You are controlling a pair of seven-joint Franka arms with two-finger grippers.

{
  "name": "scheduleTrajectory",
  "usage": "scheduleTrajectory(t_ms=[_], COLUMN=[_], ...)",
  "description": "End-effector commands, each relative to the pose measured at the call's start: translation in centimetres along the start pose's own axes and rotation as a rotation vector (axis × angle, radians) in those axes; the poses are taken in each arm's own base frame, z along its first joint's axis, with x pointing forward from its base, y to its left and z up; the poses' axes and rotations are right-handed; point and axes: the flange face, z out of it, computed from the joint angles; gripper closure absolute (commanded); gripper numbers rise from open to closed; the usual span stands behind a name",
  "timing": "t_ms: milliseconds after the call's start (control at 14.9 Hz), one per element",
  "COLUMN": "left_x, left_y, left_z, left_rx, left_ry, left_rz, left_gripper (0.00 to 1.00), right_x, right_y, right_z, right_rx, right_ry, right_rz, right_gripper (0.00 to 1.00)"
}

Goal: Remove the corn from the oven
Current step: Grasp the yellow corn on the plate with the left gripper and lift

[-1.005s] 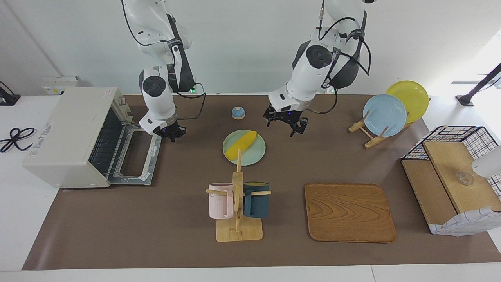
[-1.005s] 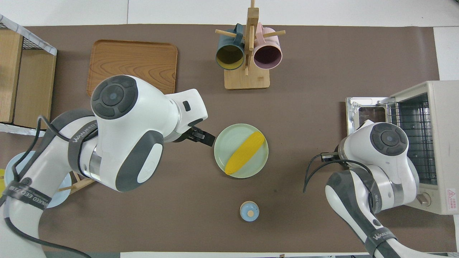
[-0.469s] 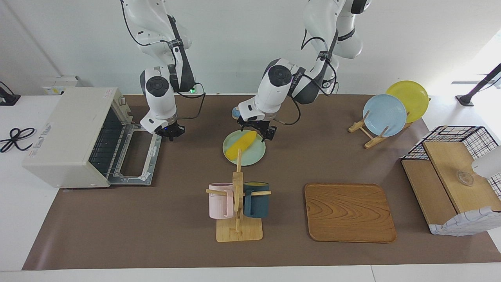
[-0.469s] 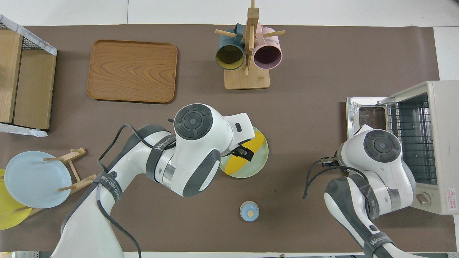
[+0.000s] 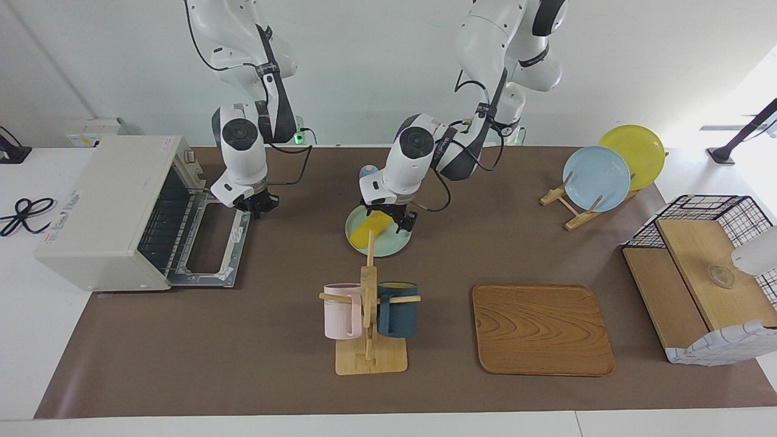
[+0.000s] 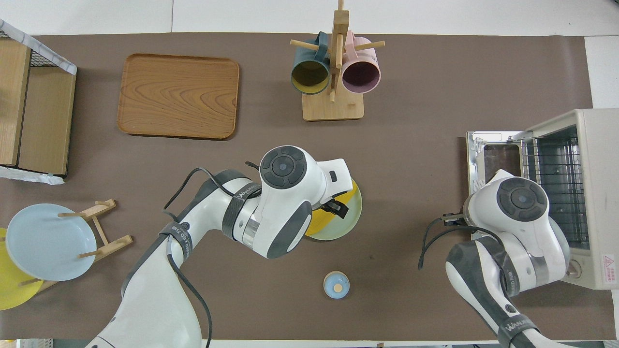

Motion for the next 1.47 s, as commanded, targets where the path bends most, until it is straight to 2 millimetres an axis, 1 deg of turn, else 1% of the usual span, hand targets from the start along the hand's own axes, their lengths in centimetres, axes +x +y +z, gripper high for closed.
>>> scheduleTrajectory(t_ms=[0, 134, 201, 335, 402, 536, 670, 737, 871, 938, 1072, 1139, 1206, 1273, 1340, 1407], left_x=[0.3, -0.2, -0.4, -0.5, -0.5, -0.9, -0.9, -0.9, -1.0, -1.1, -1.1, -1.0, -1.0, -1.1, -1.1, -1.1], left_y=[0.5, 1.1, 1.6, 2.5, 2.6, 3.6, 3.5, 3.4, 3.3, 3.3, 3.2, 3.1, 3.1, 3.0, 2.8, 2.8], left_z=[0.5, 1.7, 1.9, 2.1, 2.3, 2.7, 3.0, 3.2, 3.3, 3.4, 3.4, 3.4, 3.4, 3.3, 3.3, 3.3], left_rx=[0.022, 0.07, 0.07, 0.066, 0.066, 0.066, 0.066, 0.067, 0.067, 0.068, 0.068, 0.068, 0.068, 0.068, 0.068, 0.068], left_ry=[-0.005, -0.034, -0.041, -0.027, -0.026, -0.022, -0.004, 0.005, 0.01, 0.01, 0.008, 0.009, 0.01, 0.006, -0.001, -0.002], left_rz=[0.066, 0.13, 0.15, 0.159, 0.158, 0.167, 0.165, 0.154, 0.147, 0.146, 0.143, 0.131, 0.116, 0.11, 0.095, 0.073], left_gripper=[0.0, 0.0, 0.0, 0.0, 0.0, 0.0, 0.0, 0.0, 0.01, 0.09, 0.41, 0.52, 0.65, 0.79, 1.0, 1.0], right_x=[-0.9, -1.0, -1.0, -1.0, -1.0, -0.8, -0.7, -0.3, 0.5, 0.8, 1.1, 1.2, 1.4, 1.7, 2.1, 2.4], right_y=[0.5, 0.7, 1.1, 1.1, 1.2, 1.5, 1.7, 1.8, 2.4, 2.7, 3.0, 3.2, 3.4, 3.6, 4.1, 4.7], right_z=[0.0, 0.0, 0.2, 0.1, 0.0, -0.1, -0.2, -0.6, -1.9, -2.7, -3.2, -3.5, -4.0, -4.8, -6.0, -7.2], right_rx=[-0.015, -0.016, -0.017, -0.038, -0.047, -0.076, -0.102, -0.11, -0.144, -0.164, -0.176, -0.188, -0.194, -0.199, -0.212, -0.223], right_ry=[0.019, 0.018, 0.011, 0.01, 0.012, 0.019, 0.025, 0.029, 0.004, -0.007, -0.012, -0.01, -0.016, -0.016, -0.018, -0.038], right_rz=[0.008, 0.009, 0.017, 0.002, -0.006, -0.027, -0.045, -0.047, -0.045, -0.045, -0.046, -0.048, -0.05, -0.049, -0.049, -0.071], right_gripper=[1.0, 1.0, 1.0, 1.0, 1.0, 1.0, 1.0, 1.0, 1.0, 1.0, 1.0, 1.0, 1.0, 1.0, 1.0, 1.0])
